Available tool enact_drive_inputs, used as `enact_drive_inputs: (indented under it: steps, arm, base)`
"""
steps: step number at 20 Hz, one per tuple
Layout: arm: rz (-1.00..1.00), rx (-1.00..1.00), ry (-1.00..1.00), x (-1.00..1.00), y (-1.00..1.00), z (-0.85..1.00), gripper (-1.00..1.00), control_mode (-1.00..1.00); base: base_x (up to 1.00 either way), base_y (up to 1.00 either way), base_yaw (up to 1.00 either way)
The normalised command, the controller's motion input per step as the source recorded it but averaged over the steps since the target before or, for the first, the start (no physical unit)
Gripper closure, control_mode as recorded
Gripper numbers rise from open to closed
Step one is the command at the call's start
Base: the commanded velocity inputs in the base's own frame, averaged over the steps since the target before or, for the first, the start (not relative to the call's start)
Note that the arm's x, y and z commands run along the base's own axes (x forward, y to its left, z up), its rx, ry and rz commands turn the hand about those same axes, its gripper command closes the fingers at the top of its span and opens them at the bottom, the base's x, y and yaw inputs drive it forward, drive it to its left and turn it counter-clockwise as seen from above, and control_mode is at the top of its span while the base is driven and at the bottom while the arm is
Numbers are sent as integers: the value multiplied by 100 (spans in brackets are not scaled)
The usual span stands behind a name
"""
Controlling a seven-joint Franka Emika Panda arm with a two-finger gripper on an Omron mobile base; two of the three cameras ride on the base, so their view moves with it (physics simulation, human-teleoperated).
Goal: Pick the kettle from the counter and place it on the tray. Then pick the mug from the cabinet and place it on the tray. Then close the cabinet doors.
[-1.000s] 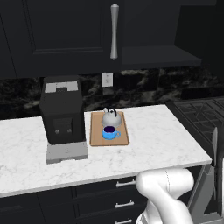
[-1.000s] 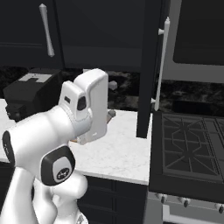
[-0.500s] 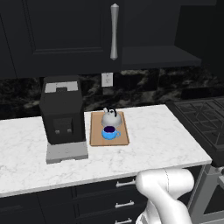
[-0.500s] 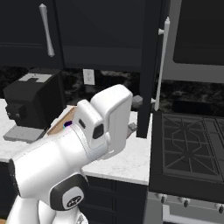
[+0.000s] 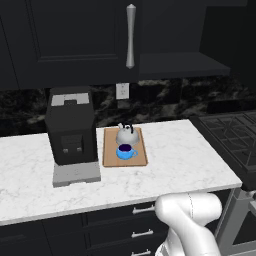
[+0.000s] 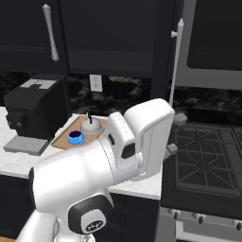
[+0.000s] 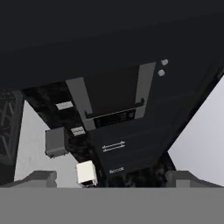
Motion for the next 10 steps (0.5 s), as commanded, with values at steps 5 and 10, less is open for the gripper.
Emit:
enact_drive_inputs:
  steps: [5,10]
  arm:
    - [0,0,1,15,-22,-2,-100,-100]
    - [5,0,0,29,-7,0,-100,-100]
  base:
    - [0,0,0]
    - [0,0,0]
